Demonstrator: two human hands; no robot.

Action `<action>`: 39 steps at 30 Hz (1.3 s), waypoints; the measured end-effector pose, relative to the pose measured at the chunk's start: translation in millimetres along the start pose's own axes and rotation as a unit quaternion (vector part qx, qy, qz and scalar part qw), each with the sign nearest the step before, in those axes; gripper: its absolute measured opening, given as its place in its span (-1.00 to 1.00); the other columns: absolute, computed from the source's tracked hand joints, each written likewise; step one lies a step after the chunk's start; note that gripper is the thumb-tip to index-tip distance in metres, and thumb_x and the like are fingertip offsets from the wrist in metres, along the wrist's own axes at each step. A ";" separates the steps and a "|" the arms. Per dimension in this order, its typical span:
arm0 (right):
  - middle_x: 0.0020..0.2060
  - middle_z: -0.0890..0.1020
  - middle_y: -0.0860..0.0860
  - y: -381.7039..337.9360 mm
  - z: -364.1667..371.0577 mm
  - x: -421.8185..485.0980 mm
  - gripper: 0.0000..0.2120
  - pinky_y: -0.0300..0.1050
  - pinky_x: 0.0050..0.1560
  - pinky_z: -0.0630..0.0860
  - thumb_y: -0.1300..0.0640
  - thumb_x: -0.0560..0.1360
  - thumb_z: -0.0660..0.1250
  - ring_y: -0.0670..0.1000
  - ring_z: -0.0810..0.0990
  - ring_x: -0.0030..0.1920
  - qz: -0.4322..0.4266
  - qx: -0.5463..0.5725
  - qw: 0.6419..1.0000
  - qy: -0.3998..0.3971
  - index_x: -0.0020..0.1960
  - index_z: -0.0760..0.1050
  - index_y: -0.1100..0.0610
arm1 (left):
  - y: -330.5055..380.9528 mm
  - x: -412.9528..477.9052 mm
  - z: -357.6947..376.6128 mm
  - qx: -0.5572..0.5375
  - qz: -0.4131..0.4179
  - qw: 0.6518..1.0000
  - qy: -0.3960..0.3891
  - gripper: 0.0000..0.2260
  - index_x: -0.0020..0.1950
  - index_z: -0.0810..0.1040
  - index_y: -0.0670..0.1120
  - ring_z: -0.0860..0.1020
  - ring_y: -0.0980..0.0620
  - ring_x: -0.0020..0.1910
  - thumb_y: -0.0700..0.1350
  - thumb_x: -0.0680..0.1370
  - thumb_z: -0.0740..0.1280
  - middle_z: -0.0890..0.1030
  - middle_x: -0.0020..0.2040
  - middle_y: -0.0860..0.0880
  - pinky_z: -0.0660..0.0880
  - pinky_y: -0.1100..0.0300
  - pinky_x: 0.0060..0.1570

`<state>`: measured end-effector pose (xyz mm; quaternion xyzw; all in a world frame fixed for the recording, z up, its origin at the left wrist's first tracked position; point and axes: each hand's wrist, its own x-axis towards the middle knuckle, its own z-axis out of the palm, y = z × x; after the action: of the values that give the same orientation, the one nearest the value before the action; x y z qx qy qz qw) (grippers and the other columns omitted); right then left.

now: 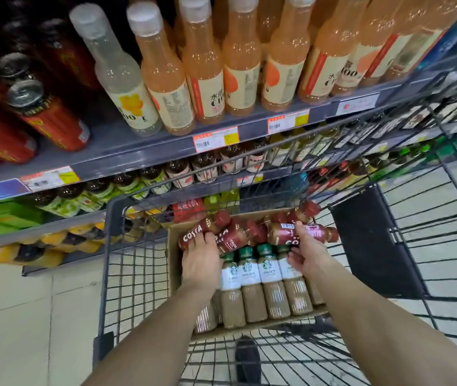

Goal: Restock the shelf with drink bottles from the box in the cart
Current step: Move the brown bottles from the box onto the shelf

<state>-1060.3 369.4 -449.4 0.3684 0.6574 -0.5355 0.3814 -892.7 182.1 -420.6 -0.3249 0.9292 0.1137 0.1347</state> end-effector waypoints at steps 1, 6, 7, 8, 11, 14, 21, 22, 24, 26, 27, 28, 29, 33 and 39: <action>-0.24 0.63 0.10 -2.1 -0.1 0.1 -0.40 -0.12 -0.32 0.61 -0.28 0.29 0.53 0.02 0.57 -0.39 0.006 0.005 1.000 -0.002 0.04 0.53 0.19 | -0.5 0.1 1.1 0.008 -0.001 1.000 0.003 -0.56 0.26 0.40 -0.10 0.52 -0.07 0.15 -0.05 0.47 0.48 0.50 0.18 -0.10 0.53 0.07 0.12; -0.30 0.66 0.10 -1.8 0.1 -0.1 -0.46 -0.16 -0.37 0.63 -0.16 0.32 0.56 -0.02 0.58 -0.45 0.016 0.048 0.999 -0.010 0.08 0.54 0.21 | -3.6 2.7 2.8 0.015 0.002 1.000 0.006 -0.62 0.25 0.39 -0.11 0.50 -0.06 0.16 -0.09 0.51 0.44 0.50 0.19 -0.10 0.51 0.11 0.12; -0.32 0.67 0.09 0.2 -0.8 0.3 -0.46 -0.17 -0.35 0.64 -0.15 0.33 0.56 -0.03 0.58 -0.45 0.017 0.057 0.998 -0.013 0.08 0.54 0.21 | -5.1 2.5 2.8 0.013 0.007 1.000 0.002 -0.60 0.25 0.38 -0.12 0.50 -0.07 0.17 -0.05 0.51 0.44 0.49 0.20 -0.10 0.51 0.10 0.13; -0.31 0.68 0.09 2.8 -1.1 -0.1 -0.47 -0.17 -0.33 0.64 -0.15 0.32 0.56 -0.04 0.58 -0.43 0.019 0.064 0.998 -0.014 0.08 0.54 0.21 | -7.3 1.8 2.7 0.012 0.012 1.000 -0.001 -0.57 0.27 0.39 -0.12 0.49 -0.07 0.18 -0.01 0.50 0.45 0.49 0.21 -0.10 0.51 0.09 0.14; -0.12 0.68 0.09 8.8 -2.2 -6.4 -0.49 -0.18 -0.32 0.59 -0.14 0.33 0.57 -0.04 0.57 -0.34 0.005 0.067 0.998 -0.009 0.08 0.54 0.17 | -11.5 -5.0 1.0 0.019 0.023 1.000 0.000 -0.49 0.32 0.40 -0.12 0.47 -0.06 0.21 0.06 0.48 0.46 0.46 0.24 -0.09 0.50 0.07 0.17; -0.03 0.68 0.07 16.3 -5.5 -16.0 -0.53 -0.14 -0.20 0.60 -0.08 0.35 0.58 -0.02 0.60 -0.23 -0.038 0.057 0.998 -0.001 0.13 0.55 0.13 | -13.6 -17.7 -3.3 0.011 0.023 1.000 0.008 -0.49 0.33 0.43 -0.10 0.46 -0.04 0.20 0.08 0.47 0.46 0.46 0.23 -0.06 0.50 0.09 0.17; -0.04 0.71 -0.01 37.4 -18.5 -72.8 -0.49 0.19 0.27 0.49 -0.01 0.31 0.58 0.08 0.66 0.03 -0.201 -0.085 0.976 -0.002 0.19 0.51 0.05 | -6.6 -61.3 -40.5 -0.215 -0.021 0.976 0.016 -0.41 0.36 0.41 -0.08 0.48 0.05 0.09 0.04 0.40 0.49 0.44 0.13 0.05 0.53 0.09 0.12; -0.05 0.70 0.00 39.4 -18.6 -84.5 -0.48 0.18 0.26 0.49 0.00 0.30 0.58 0.08 0.66 0.02 -0.224 -0.103 0.969 -0.003 0.19 0.50 0.07 | -4.3 -67.3 -49.6 -0.250 -0.037 0.967 0.020 -0.43 0.34 0.41 -0.07 0.49 0.06 0.06 0.03 0.39 0.50 0.44 0.09 0.07 0.54 0.08 0.10; -0.07 0.70 0.02 40.4 -16.3 -110.0 -0.51 0.11 0.18 0.53 0.06 0.30 0.58 0.06 0.67 0.00 -0.257 -0.114 0.959 -0.021 0.16 0.48 0.10 | -1.0 -78.0 -69.4 -0.304 -0.059 0.950 0.030 -0.49 0.26 0.44 -0.03 0.50 0.06 0.02 0.02 0.38 0.50 0.46 0.04 0.09 0.55 0.05 0.04; -0.08 0.69 -0.01 38.4 -11.4 -135.8 -0.53 0.05 0.12 0.54 0.06 0.29 0.59 0.00 0.66 -0.03 -0.279 -0.126 0.951 -0.038 0.12 0.47 0.06 | 0.5 -87.4 -89.5 -0.340 -0.067 0.937 0.042 -0.56 0.18 0.43 0.05 0.53 0.08 -0.02 0.03 0.37 0.50 0.50 0.02 0.10 0.56 0.06 -0.02; -0.08 0.68 -0.03 36.3 -8.4 -149.4 -0.52 0.03 0.10 0.53 0.05 0.28 0.59 -0.02 0.65 -0.04 -0.290 -0.134 0.947 -0.040 0.10 0.45 0.04 | 0.5 -92.5 -99.7 -0.361 -0.071 0.929 0.047 -0.57 0.15 0.42 0.10 0.54 0.12 -0.03 0.03 0.37 0.52 0.52 0.01 0.12 0.56 0.10 -0.05; -0.09 0.67 -0.04 34.0 -5.7 -163.3 -0.52 0.01 0.08 0.53 0.03 0.28 0.60 -0.04 0.65 -0.05 -0.302 -0.140 0.942 -0.041 0.08 0.43 0.02 | 0.2 -97.8 -110.1 -0.384 -0.077 0.919 0.052 -0.58 0.12 0.41 0.14 0.55 0.16 -0.04 0.02 0.37 0.54 0.54 0.01 0.14 0.56 0.13 -0.07; -0.09 0.67 -0.06 31.5 -2.7 -176.7 -0.52 -0.03 0.04 0.53 0.03 0.28 0.60 -0.05 0.65 -0.06 -0.314 -0.141 0.938 -0.045 0.07 0.42 -0.01 | -0.9 -102.8 -120.3 -0.404 -0.082 0.910 0.057 -0.58 0.09 0.40 0.18 0.56 0.18 -0.05 0.02 0.37 0.55 0.55 0.00 0.14 0.57 0.15 -0.08; -0.12 0.67 -0.12 22.5 6.7 -224.0 -0.51 -0.13 -0.09 0.51 0.03 0.26 0.61 -0.12 0.65 -0.10 -0.374 -0.142 0.915 -0.051 0.04 0.41 -0.08 | -10.9 -121.6 -159.6 -0.448 -0.082 0.886 0.083 -0.58 -0.02 0.36 0.24 0.57 0.22 -0.07 0.05 0.33 0.57 0.57 -0.01 0.15 0.56 0.18 -0.09; -0.16 0.68 -0.13 3.7 21.9 -291.8 -0.49 -0.05 -0.11 0.55 -0.11 0.23 0.58 -0.11 0.67 -0.16 -0.433 -0.167 0.884 -0.060 0.05 0.38 -0.12 | -31.5 -145.3 -228.2 -0.489 -0.064 0.862 0.120 -0.61 -0.01 0.39 0.25 0.58 0.30 -0.15 0.12 0.33 0.54 0.61 -0.06 0.19 0.44 0.36 -0.26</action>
<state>-926.9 326.3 -192.5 -0.0549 0.8070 -0.5508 0.2056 -803.7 173.2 -163.4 -0.4190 0.7405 0.5045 -0.1472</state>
